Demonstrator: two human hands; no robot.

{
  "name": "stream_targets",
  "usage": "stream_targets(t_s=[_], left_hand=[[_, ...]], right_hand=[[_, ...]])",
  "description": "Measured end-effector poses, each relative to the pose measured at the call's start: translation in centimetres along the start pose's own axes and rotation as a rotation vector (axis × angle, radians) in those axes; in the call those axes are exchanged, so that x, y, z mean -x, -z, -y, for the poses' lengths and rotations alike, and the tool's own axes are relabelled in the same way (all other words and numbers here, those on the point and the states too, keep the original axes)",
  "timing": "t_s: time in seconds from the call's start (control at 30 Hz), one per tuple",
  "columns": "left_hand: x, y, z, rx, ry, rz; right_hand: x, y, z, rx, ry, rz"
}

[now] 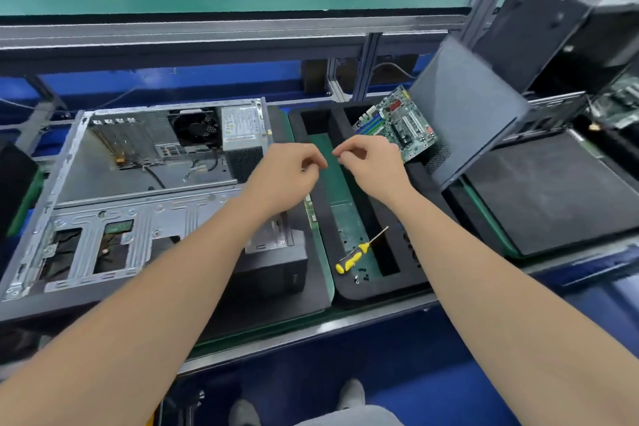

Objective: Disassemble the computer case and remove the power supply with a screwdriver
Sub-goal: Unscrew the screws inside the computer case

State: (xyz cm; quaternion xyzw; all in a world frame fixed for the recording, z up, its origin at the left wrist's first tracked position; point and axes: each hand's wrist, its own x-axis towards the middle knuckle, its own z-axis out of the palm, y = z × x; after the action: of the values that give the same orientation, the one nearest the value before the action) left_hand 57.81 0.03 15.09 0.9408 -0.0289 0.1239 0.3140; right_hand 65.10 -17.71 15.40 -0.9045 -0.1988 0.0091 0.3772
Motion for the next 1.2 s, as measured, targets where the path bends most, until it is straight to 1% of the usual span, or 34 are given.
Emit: stream_targets(t_s=[0.13, 0.27, 0.37, 0.47, 0.53, 0.63, 0.73, 0.8, 0.9, 0.93, 0.97, 1.0, 1.1, 1.2], left_hand=[[-0.3, 2.2, 1.3, 0.068, 0.144, -0.158], [1.0, 6.3, 4.2, 0.027, 0.235, -0.223], [2.8, 9.8, 7.7, -0.029, 0.33, -0.256], [5.0, 13.4, 12.1, -0.089, 0.46, -0.287], [6.2, 15.4, 15.1, -0.101, 0.542, -0.269], [7.0, 17.2, 18.6, -0.127, 0.616, -0.14], [6.2, 17.4, 20.6, -0.128, 0.667, 0.099], [5.3, 16.9, 21.4, -0.186, 0.655, 0.345], [4.0, 15.6, 22.1, -0.333, 0.61, 0.797], [3.5, 15.3, 22.3, -0.391, 0.605, 0.91], [3.0, 15.2, 22.5, -0.417, 0.601, 0.975], [2.5, 15.1, 22.6, -0.409, 0.607, 1.006], [2.1, 14.6, 23.4, -0.358, 0.628, 1.015], [2.6, 13.7, 24.8, -0.267, 0.74, 1.054]], right_hand=[[-1.0, 0.1, 1.3, -0.029, 0.054, -0.023], [-3.2, -2.7, 5.9, -0.087, 0.168, 0.022], [-4.4, -6.3, 10.1, -0.09, 0.266, 0.117], [-5.4, -10.2, 13.8, -0.066, 0.327, 0.255], [-6.0, -12.6, 16.0, -0.041, 0.355, 0.355], [-6.7, -15.9, 18.6, 0.045, 0.343, 0.51], [-7.8, -18.8, 20.0, 0.149, 0.232, 0.744], [-8.5, -20.6, 20.2, 0.3, 0.192, 0.91], [-9.4, -23.5, 20.1, 0.605, 0.252, 1.147], [-9.6, -24.4, 20.0, 0.67, 0.269, 1.218], [-9.9, -25.2, 19.8, 0.713, 0.274, 1.277], [-10.1, -26.2, 19.7, 0.751, 0.272, 1.316], [-10.4, -28.6, 18.8, 0.798, 0.237, 1.385], [-10.2, -30.5, 18.3, 0.761, 0.156, 1.408]])
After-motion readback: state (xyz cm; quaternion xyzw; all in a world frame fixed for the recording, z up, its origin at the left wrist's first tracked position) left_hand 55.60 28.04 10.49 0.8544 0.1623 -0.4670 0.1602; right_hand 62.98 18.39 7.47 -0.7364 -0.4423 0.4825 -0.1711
